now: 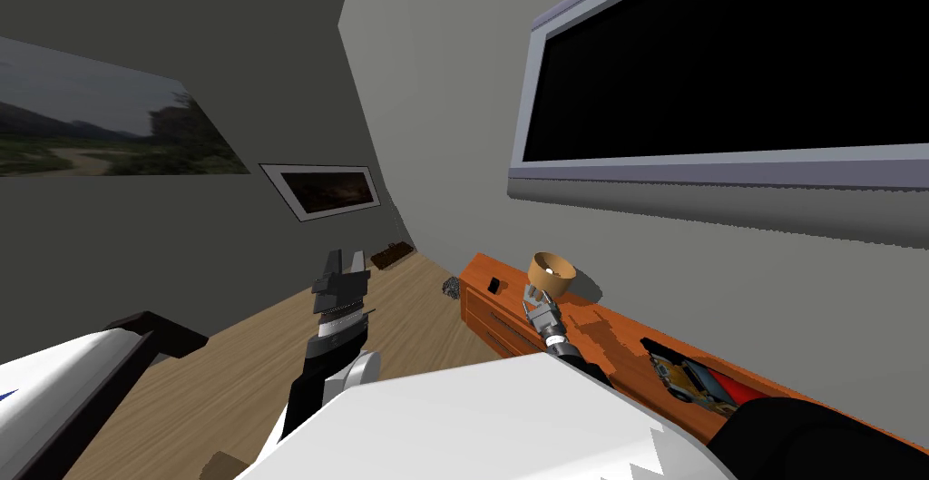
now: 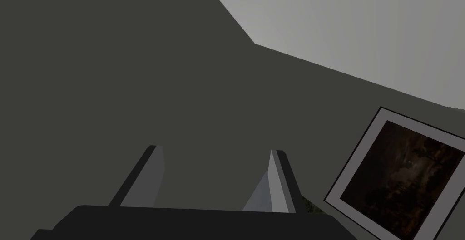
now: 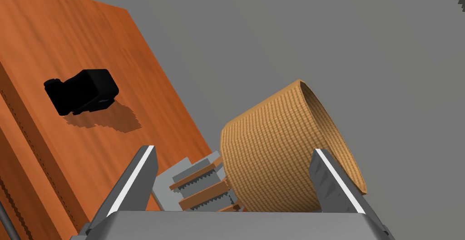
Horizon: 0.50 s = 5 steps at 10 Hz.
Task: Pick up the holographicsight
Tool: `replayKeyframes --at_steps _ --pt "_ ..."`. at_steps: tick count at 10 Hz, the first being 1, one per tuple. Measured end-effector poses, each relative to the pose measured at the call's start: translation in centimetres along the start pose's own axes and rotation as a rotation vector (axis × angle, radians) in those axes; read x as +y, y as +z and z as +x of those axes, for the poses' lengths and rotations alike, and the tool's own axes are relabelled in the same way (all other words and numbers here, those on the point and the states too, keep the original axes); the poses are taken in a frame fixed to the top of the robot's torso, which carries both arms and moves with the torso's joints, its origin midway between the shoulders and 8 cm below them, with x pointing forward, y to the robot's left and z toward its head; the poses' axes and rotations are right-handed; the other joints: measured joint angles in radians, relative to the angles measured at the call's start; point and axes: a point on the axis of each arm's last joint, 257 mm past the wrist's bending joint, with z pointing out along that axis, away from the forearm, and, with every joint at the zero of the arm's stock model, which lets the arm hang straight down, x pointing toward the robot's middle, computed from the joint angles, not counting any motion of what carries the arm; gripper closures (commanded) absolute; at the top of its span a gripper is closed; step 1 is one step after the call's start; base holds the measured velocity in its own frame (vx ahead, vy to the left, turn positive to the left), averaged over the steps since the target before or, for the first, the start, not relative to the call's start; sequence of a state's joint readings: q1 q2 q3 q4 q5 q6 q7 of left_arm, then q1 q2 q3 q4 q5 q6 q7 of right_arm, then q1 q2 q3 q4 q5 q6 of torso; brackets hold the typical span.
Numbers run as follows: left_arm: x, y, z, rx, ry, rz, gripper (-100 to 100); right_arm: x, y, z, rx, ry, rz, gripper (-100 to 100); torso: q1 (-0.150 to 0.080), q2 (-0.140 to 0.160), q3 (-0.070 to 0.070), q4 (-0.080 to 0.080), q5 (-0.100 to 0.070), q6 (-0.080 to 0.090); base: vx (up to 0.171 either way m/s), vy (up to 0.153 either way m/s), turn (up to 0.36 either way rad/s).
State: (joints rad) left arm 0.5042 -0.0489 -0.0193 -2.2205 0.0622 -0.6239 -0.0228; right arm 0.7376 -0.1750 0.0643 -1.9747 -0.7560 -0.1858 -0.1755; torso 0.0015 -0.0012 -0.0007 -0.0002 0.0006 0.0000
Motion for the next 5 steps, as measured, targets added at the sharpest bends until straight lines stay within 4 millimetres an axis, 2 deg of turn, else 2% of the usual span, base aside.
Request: replayKeyframes --at_steps 5 --pt "0.0 0.0 0.0 0.0 0.0 0.0 0 -0.54 -0.03 -0.65 -0.011 0.008 0.02 -100 -0.001 0.001 0.001 0.0 0.0 0.0 -0.001 -0.001 -0.004"
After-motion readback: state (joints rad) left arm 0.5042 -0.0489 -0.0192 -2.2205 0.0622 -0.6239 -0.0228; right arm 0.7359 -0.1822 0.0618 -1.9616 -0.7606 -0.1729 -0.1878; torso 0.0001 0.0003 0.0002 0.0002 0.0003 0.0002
